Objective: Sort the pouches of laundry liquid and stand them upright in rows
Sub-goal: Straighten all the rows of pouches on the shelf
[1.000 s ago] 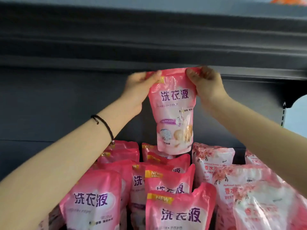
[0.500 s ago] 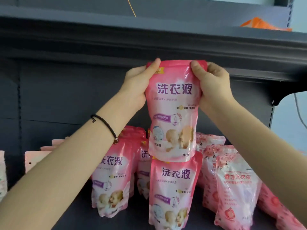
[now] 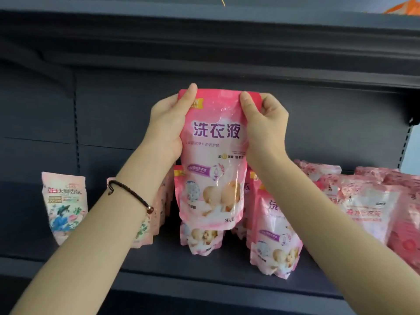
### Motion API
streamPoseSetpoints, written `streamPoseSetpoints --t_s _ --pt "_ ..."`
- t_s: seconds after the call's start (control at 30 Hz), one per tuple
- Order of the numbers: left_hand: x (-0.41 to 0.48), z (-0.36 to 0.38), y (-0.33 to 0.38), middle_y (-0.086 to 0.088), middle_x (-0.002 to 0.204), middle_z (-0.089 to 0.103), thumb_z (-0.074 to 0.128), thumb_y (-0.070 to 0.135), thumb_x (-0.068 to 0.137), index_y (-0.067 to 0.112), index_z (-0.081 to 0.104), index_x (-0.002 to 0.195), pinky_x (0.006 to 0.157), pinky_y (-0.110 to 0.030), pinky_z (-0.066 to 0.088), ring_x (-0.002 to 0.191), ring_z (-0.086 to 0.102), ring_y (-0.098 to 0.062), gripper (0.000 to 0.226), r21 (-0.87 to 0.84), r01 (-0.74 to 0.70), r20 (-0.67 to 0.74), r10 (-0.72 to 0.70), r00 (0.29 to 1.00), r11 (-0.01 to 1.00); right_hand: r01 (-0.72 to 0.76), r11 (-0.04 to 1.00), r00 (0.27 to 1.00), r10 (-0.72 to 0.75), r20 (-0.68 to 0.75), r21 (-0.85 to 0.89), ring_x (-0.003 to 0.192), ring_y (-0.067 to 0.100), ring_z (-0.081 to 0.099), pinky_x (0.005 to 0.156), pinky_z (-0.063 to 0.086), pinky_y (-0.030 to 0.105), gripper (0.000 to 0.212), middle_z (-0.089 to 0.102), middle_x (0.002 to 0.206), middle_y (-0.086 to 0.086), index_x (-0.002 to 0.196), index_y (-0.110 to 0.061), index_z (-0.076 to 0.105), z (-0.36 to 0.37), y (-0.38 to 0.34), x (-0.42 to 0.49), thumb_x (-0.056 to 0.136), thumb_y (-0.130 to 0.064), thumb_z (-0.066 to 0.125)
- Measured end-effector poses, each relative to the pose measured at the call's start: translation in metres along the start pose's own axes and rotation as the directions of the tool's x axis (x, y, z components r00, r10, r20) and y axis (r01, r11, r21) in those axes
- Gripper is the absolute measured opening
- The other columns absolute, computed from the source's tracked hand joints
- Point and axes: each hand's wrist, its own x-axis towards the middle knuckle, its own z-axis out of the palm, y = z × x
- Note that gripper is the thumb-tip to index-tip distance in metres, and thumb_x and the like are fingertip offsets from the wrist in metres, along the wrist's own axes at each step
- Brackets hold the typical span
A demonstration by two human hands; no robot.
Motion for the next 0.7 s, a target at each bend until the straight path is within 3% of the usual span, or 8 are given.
streamPoseSetpoints --t_s 0.17,0.27,0.37,0.43,0.5,0.57,0.63,0.7 --pt "-0.013 -0.045 -0.047 0.0 0.072 0.068 0.067 0.041 0.086 0.016 0.063 0.076 0.069 -0.033 0.057 0.071 0.068 -0.016 0.028 0.063 0.034 -0.008 -0.034 0.999 0.997 -0.007 1.0 0.999 0.006 -0.049 -0.03 0.072 0.017 0.06 0.076 0.055 0.048 0.018 0.065 0.074 0.001 0.073 -0.021 0.06 0.015 0.051 -0.042 0.09 -0.026 0.063" --pt "-0.02 -0.062 -0.079 -0.005 0.074 0.064 0.066 0.04 0.087 0.011 0.062 0.077 0.071 -0.037 0.053 0.073 0.062 -0.02 0.031 0.083 0.032 -0.006 -0.031 0.999 0.996 0.019 0.997 0.996 -0.026 -0.088 -0.076 0.069 0.013 0.056 0.066 0.051 0.038 0.019 0.062 0.071 0.0 0.073 -0.02 0.06 0.013 0.086 -0.062 0.091 -0.023 0.062" --pt "-0.024 -0.069 -0.107 -0.006 0.075 0.064 0.067 0.04 0.085 0.012 0.065 0.075 0.072 -0.037 0.05 0.074 0.061 -0.02 0.029 0.139 0.002 0.018 -0.005 1.0 0.99 0.007 0.993 0.989 -0.025 -0.148 -0.12 0.068 0.009 0.053 0.066 0.048 0.034 0.018 0.06 0.072 0.004 0.076 -0.014 0.06 0.008 0.114 -0.073 0.093 -0.021 0.061" --pt "-0.028 -0.068 -0.117 -0.006 0.076 0.064 0.067 0.044 0.082 0.015 0.066 0.075 0.072 -0.038 0.05 0.073 0.06 -0.02 0.03 0.159 0.017 0.011 -0.019 1.0 0.987 -0.003 0.991 0.984 -0.02 -0.177 -0.131 0.065 0.004 0.051 0.064 0.046 0.023 0.017 0.059 0.07 -0.004 0.076 -0.017 0.06 0.006 0.127 -0.078 0.093 -0.021 0.061" --pt "-0.032 -0.067 -0.122 -0.007 0.083 0.065 0.065 0.048 0.079 0.01 0.066 0.086 0.077 -0.04 0.049 0.078 0.061 -0.02 0.039 0.188 0.013 0.022 -0.017 1.0 0.982 -0.002 0.99 0.979 -0.026 -0.202 -0.138 0.064 0.001 0.049 0.062 0.044 0.016 0.017 0.057 0.069 -0.008 0.076 -0.018 0.06 0.005 0.133 -0.081 0.093 -0.02 0.061" --pt "-0.042 -0.07 -0.128 0.005 0.105 0.067 0.065 0.051 0.079 0.019 0.062 0.115 0.088 -0.032 0.051 0.097 0.064 -0.01 0.048 0.259 -0.076 0.065 0.061 0.996 0.963 0.017 0.991 0.971 -0.047 -0.233 -0.129 0.065 0.002 0.049 0.062 0.043 0.015 0.016 0.057 0.07 -0.006 0.077 -0.016 0.06 0.002 0.136 -0.081 0.093 -0.02 0.061" --pt "-0.066 -0.083 -0.14 0.016 0.131 0.051 0.07 0.053 0.077 0.035 0.04 0.138 0.095 -0.019 0.045 0.119 0.051 -0.001 0.07 0.354 -0.221 0.142 0.182 0.973 0.909 0.035 0.992 0.961 -0.067 -0.267 -0.123 0.064 0.002 0.048 0.061 0.042 0.013 0.015 0.057 0.07 -0.004 0.078 -0.014 0.061 0.0 0.139 -0.081 0.092 -0.02 0.062" --pt "-0.099 -0.096 -0.161 0.017 0.144 0.033 0.075 0.056 0.071 0.047 0.028 0.14 0.101 -0.012 0.036 0.133 0.036 -0.003 0.085 0.441 -0.317 0.251 0.224 0.942 0.84 0.056 0.991 0.955 -0.089 -0.284 -0.123 0.062 0.0 0.047 0.059 0.041 0.011 0.016 0.056 0.068 -0.006 0.077 -0.015 0.061 0.0 0.14 -0.083 0.092 -0.021 0.062"
